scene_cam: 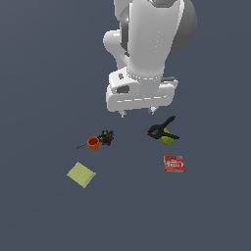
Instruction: Pick up a designated object from a clutter of objects.
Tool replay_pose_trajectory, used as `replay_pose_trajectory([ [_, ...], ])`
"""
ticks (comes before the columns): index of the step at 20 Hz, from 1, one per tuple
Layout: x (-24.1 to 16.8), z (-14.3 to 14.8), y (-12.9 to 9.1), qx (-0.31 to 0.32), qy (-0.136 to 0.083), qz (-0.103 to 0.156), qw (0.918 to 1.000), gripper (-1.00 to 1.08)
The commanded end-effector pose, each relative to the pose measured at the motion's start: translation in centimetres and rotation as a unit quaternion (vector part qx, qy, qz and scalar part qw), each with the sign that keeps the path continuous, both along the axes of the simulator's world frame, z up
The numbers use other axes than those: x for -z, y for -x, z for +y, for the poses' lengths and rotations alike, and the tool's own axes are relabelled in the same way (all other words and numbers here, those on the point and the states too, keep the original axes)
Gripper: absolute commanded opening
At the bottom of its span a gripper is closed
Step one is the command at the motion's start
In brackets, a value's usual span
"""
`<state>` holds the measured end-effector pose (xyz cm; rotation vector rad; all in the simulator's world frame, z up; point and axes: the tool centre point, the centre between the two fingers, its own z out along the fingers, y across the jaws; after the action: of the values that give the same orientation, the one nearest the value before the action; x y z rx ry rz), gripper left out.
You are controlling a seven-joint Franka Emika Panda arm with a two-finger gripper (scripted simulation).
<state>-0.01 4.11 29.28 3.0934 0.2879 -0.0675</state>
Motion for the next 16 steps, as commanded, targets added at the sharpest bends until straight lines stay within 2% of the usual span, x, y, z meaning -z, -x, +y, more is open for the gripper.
replay_pose_trajectory([
  [1,0.7,0.6,-0.5,-0.025,0.002,0.0,0.9997,1.0],
  [5,2.3,1.9,-1.6,-0.078,0.004,0.001,0.9969,1.0],
  [8,3.8,3.1,-2.6,-0.128,0.006,0.001,0.9918,1.0],
  [12,6.2,5.1,-3.8,-0.2,0.006,0.003,0.9797,1.0],
  [16,8.6,7.1,-4.8,-0.272,0.005,0.004,0.9622,1.0],
])
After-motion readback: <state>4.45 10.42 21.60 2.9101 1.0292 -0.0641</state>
